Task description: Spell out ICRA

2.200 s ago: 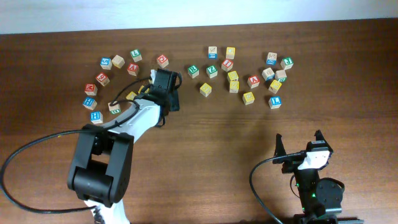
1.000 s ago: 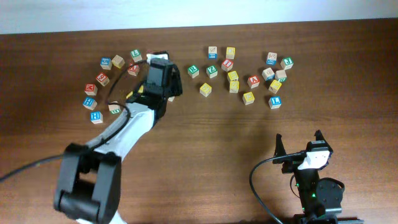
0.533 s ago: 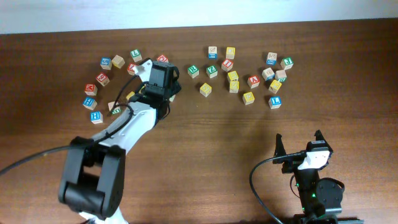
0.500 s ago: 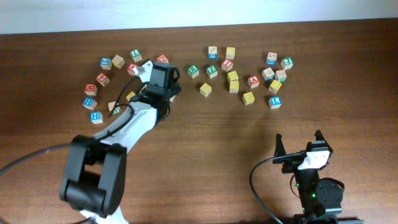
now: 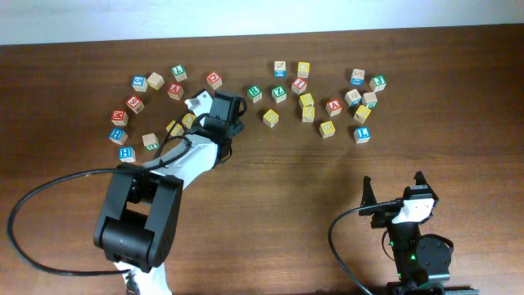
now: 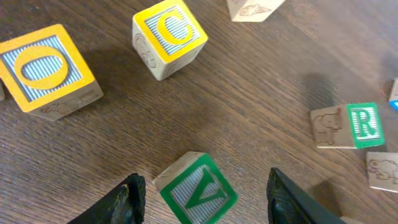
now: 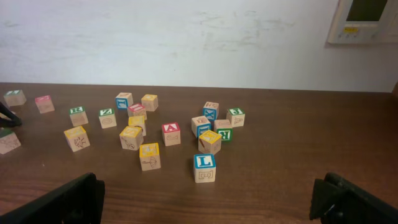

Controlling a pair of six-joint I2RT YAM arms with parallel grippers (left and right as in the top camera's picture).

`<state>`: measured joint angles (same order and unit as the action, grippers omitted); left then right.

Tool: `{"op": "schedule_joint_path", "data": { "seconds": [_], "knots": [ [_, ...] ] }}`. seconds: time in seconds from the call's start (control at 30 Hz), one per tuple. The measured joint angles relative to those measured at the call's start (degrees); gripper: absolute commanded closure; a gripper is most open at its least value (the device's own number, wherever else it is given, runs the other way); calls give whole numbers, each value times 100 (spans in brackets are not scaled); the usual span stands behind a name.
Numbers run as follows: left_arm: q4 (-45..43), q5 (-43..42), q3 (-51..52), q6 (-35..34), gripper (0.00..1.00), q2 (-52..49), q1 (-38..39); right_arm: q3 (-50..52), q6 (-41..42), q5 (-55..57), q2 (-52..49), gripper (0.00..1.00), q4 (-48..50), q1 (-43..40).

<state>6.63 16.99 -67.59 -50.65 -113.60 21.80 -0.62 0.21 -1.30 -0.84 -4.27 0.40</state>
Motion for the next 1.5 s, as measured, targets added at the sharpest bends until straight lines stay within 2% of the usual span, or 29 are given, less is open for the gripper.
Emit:
{"op": "schedule_joint_path", "data": {
  "seconds": [0.33, 0.63, 0.7, 0.83, 0.87, 1.0, 1.17, 1.3, 1.4, 1.5],
  "knots": [
    [-4, 173, 0, -90, 74, -234, 0, 0, 2, 0, 0, 2, 0, 0],
    [-59, -50, 0, -13, 82, -229, -7, 0, -2, 0, 0, 2, 0, 0],
    [-192, -603, -2, 203, 84, -216, -48, 0, 2, 0, 0, 2, 0, 0],
    [-345, -2337, -2, 612, 83, -214, -382, 0, 0, 0, 0, 2, 0, 0],
    [-343, -2468, -2, 636, 83, -212, -431, 0, 0, -2, 0, 2, 0, 0],
    [13, -3825, -2, 1176, 84, -214, -697, 0, -2, 0, 0, 2, 0, 0],
    [203, -4850, -2, 1497, 83, -317, -713, 0, 2, -2, 0, 2, 0, 0],
    [-66, -6210, -15, 1917, 84, -697, -973, 0, 0, 0, 0, 2, 0, 0],
    [-243, -7003, -26, 2074, 75, -964, -1196, 0, -2, 0, 0, 2, 0, 0],
    [-225, -7530, -33, 2194, 76, -1134, -1290, 0, 0, -2, 0, 2, 0, 0]
  ]
}}
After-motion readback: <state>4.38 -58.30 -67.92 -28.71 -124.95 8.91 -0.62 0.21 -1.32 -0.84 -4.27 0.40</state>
